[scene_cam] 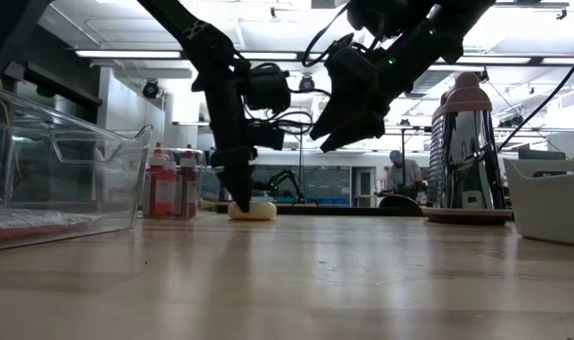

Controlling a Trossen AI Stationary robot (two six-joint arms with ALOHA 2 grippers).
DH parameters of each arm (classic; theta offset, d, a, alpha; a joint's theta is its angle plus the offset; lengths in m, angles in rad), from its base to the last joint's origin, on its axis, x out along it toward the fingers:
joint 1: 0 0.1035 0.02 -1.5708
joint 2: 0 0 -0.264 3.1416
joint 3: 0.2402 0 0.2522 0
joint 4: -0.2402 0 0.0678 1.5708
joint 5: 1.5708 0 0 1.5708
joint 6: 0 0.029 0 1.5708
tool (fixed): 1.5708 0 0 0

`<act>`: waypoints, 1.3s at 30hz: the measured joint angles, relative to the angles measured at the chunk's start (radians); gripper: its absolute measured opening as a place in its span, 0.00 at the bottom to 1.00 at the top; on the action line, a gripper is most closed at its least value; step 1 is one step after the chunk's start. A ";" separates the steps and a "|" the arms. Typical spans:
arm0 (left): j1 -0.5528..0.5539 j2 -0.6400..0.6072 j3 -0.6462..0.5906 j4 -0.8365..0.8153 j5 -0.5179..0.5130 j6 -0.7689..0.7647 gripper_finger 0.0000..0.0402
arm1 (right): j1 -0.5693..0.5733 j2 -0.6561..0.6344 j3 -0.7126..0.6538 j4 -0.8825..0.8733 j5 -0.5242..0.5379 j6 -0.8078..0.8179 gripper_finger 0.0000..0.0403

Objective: Pick & Place Food Item
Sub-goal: Put the pink donut into the gray bin

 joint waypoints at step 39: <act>0.020 0.023 0.000 0.016 0.002 -0.020 0.36 | 0.000 0.000 0.000 0.017 -0.001 0.000 0.61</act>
